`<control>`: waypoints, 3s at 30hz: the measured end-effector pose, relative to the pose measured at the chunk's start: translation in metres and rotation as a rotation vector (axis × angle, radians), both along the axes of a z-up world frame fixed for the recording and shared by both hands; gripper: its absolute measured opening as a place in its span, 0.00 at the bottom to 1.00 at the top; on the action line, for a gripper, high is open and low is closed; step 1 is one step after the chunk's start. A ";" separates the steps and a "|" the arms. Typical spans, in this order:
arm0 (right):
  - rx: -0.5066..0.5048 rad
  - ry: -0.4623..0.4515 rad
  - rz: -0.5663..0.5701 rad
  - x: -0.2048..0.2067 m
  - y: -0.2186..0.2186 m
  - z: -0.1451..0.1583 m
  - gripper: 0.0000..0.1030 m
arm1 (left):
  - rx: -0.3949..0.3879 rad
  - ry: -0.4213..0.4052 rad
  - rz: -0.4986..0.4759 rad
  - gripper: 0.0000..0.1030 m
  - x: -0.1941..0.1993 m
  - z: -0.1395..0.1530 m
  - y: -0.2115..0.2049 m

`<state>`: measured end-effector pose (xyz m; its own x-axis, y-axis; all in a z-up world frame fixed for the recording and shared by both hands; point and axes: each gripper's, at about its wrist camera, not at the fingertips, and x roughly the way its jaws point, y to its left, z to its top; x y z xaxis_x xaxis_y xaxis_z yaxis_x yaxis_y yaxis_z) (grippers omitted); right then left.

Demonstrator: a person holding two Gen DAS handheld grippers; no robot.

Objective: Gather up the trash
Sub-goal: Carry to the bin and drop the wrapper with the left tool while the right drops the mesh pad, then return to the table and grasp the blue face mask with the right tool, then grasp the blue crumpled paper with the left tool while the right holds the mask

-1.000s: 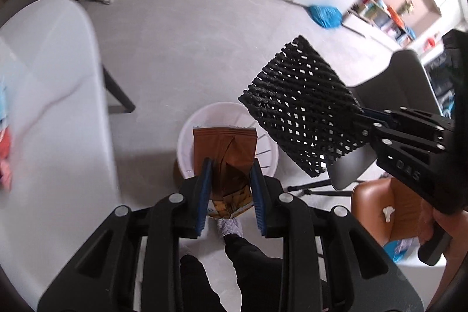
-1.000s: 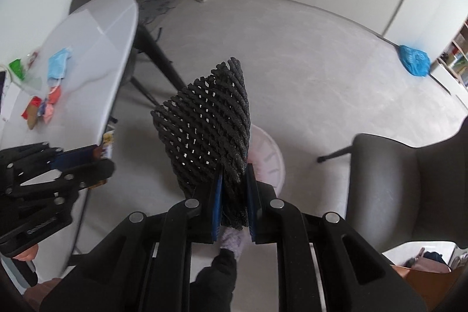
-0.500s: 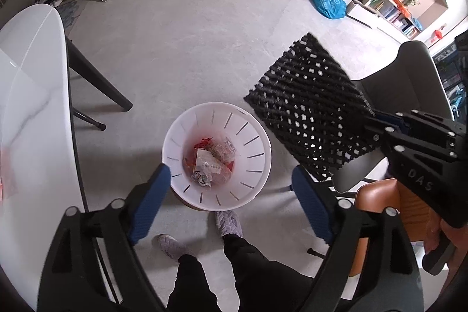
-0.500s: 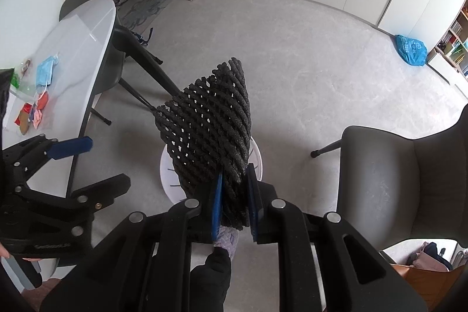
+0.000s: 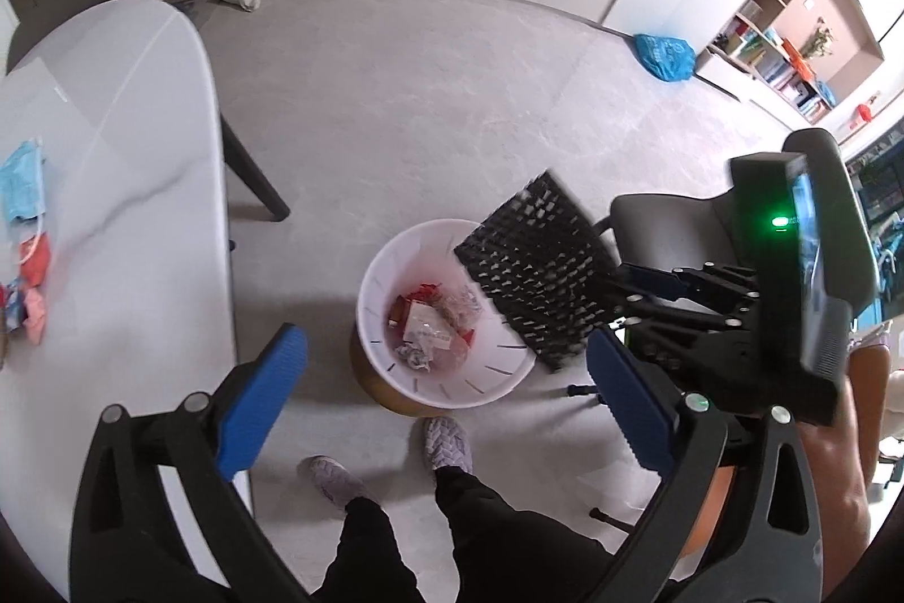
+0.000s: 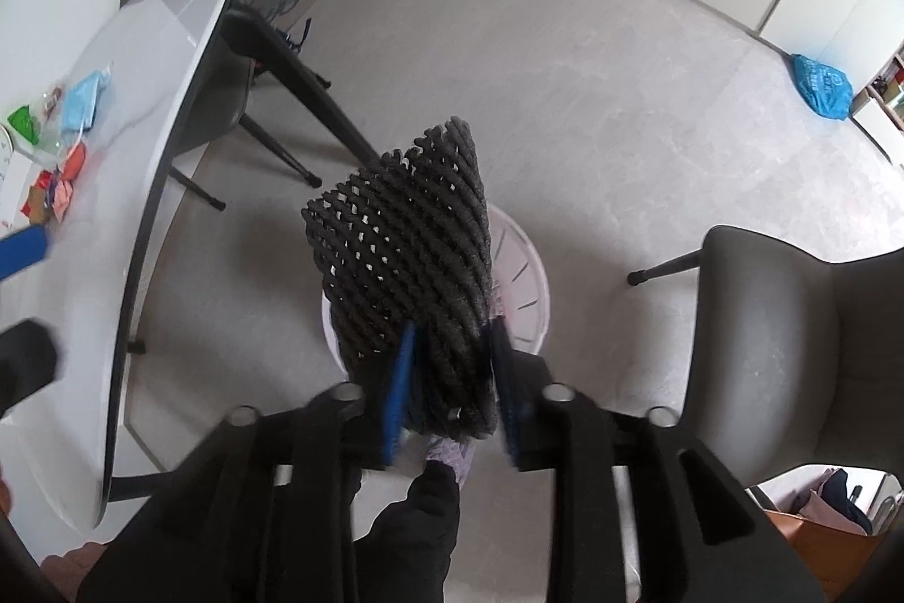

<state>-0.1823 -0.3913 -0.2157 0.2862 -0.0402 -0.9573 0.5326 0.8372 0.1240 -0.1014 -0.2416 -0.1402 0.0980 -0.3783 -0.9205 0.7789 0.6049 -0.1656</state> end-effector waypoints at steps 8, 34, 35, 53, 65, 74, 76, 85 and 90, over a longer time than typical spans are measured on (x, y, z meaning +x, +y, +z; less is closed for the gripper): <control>0.041 -0.004 -0.013 0.018 0.012 -0.008 0.88 | 0.002 -0.015 0.052 0.92 0.012 0.009 0.020; -0.017 -0.165 0.082 0.074 0.094 0.103 0.97 | -0.041 -0.072 0.295 0.92 0.071 0.027 0.133; -0.014 -0.167 0.094 0.079 0.100 0.104 0.97 | -0.038 -0.077 0.320 0.92 0.078 0.027 0.143; 0.035 -0.182 0.378 0.229 0.229 0.097 0.97 | 0.053 -0.124 0.573 0.92 0.176 0.007 0.278; 0.045 -0.181 0.520 0.386 0.269 0.062 0.97 | 0.035 -0.085 0.647 0.92 0.213 -0.005 0.295; 0.047 -0.079 0.598 0.465 0.294 0.007 0.29 | 0.050 -0.065 0.666 0.92 0.228 -0.015 0.296; 0.057 -0.097 0.590 0.464 0.290 0.008 0.25 | 0.050 -0.061 0.665 0.92 0.230 -0.017 0.296; 0.193 -0.234 0.508 0.453 0.244 0.041 0.12 | 0.039 -0.054 0.671 0.92 0.235 -0.019 0.294; 0.229 -0.261 0.486 0.447 0.225 0.048 0.12 | 0.037 -0.047 0.661 0.92 0.231 -0.019 0.288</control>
